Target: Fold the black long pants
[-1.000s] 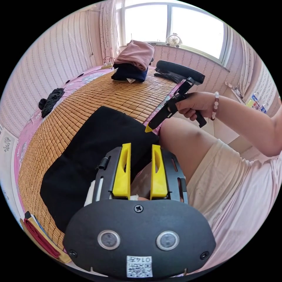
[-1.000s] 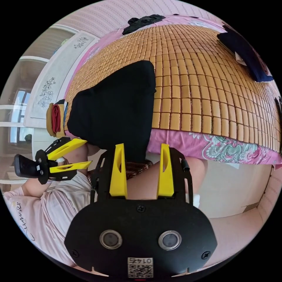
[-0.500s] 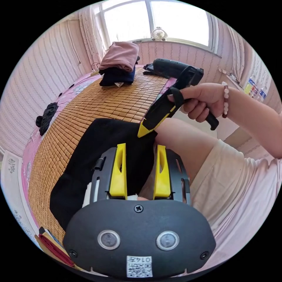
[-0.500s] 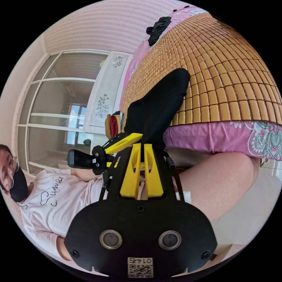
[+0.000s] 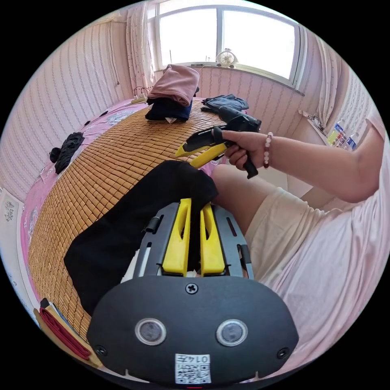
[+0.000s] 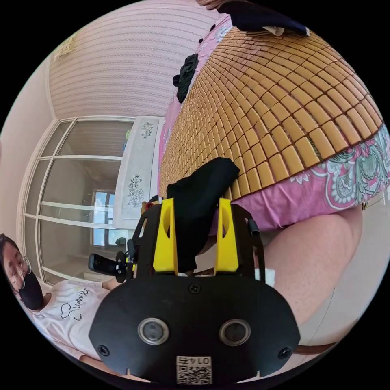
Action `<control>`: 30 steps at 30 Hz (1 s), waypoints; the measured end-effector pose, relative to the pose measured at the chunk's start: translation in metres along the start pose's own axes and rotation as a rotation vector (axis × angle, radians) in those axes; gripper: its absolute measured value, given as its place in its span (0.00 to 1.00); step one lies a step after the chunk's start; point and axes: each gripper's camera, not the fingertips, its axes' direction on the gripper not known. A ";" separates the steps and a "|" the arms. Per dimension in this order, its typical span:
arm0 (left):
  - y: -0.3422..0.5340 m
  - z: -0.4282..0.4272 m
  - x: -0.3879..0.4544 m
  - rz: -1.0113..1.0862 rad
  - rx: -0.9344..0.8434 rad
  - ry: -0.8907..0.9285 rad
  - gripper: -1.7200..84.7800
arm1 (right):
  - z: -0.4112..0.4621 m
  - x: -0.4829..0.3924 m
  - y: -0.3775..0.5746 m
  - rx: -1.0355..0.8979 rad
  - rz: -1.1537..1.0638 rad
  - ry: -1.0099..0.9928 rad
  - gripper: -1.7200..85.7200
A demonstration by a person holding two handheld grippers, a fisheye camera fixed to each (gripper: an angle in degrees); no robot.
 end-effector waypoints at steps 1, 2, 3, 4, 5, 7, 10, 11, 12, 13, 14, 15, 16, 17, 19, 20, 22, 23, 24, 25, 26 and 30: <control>0.002 -0.004 -0.002 -0.009 0.004 0.005 0.04 | 0.008 0.001 -0.003 -0.002 0.012 -0.018 0.11; 0.006 -0.012 -0.005 -0.025 0.014 0.012 0.04 | 0.009 0.001 -0.003 0.029 0.010 -0.059 0.07; 0.010 -0.020 -0.009 -0.040 0.028 0.008 0.04 | 0.008 0.001 -0.003 0.051 0.008 -0.094 0.06; 0.011 -0.024 -0.011 -0.048 0.035 0.004 0.04 | 0.005 0.000 -0.002 0.090 0.003 -0.163 0.05; 0.013 -0.031 -0.016 -0.063 0.057 -0.002 0.04 | 0.001 -0.003 -0.001 0.109 -0.009 -0.201 0.04; 0.013 -0.042 -0.024 -0.086 0.109 0.007 0.04 | -0.009 -0.011 -0.002 0.135 -0.039 -0.212 0.03; 0.004 -0.053 -0.033 -0.100 0.198 0.048 0.04 | -0.037 -0.036 -0.003 0.215 -0.108 -0.191 0.03; -0.002 -0.056 -0.036 -0.101 0.238 0.069 0.04 | -0.050 -0.047 -0.003 0.260 -0.129 -0.190 0.03; -0.008 -0.059 -0.039 -0.107 0.288 0.095 0.04 | -0.056 -0.053 -0.004 0.282 -0.141 -0.193 0.03; -0.010 -0.061 -0.040 -0.115 0.314 0.108 0.04 | -0.067 -0.067 -0.006 0.319 -0.170 -0.197 0.03; -0.014 -0.065 -0.045 -0.136 0.359 0.131 0.04 | -0.073 -0.082 -0.009 0.338 -0.202 -0.195 0.03; -0.015 -0.069 -0.051 -0.164 0.394 0.145 0.04 | -0.074 -0.091 -0.012 0.340 -0.219 -0.190 0.03; -0.015 -0.072 -0.054 -0.178 0.407 0.147 0.05 | -0.072 -0.108 -0.018 0.330 -0.248 -0.174 0.03; -0.012 -0.078 -0.061 -0.204 0.424 0.144 0.05 | -0.062 -0.126 -0.026 0.304 -0.273 -0.159 0.04; -0.001 -0.087 -0.073 -0.239 0.425 0.116 0.06 | -0.032 -0.157 -0.037 0.238 -0.319 -0.142 0.04; 0.012 -0.094 -0.082 -0.271 0.413 0.089 0.07 | -0.003 -0.176 -0.043 0.183 -0.346 -0.135 0.05; 0.037 -0.102 -0.098 -0.346 0.368 0.069 0.09 | 0.048 -0.199 -0.048 0.090 -0.363 -0.129 0.08; 0.058 -0.106 -0.111 -0.408 0.318 0.050 0.10 | 0.080 -0.209 -0.049 0.015 -0.395 -0.103 0.09; 0.081 -0.109 -0.123 -0.471 0.259 0.016 0.11 | 0.092 -0.212 -0.049 -0.010 -0.402 -0.082 0.10; 0.092 -0.111 -0.128 -0.501 0.231 0.000 0.11 | 0.109 -0.214 -0.046 -0.033 -0.407 -0.043 0.10; 0.113 -0.116 -0.138 -0.567 0.187 -0.037 0.11 | 0.117 -0.214 -0.040 -0.035 -0.422 -0.012 0.10; 0.158 -0.137 -0.163 -0.691 0.147 -0.122 0.11 | 0.116 -0.196 -0.016 -0.036 -0.408 0.177 0.12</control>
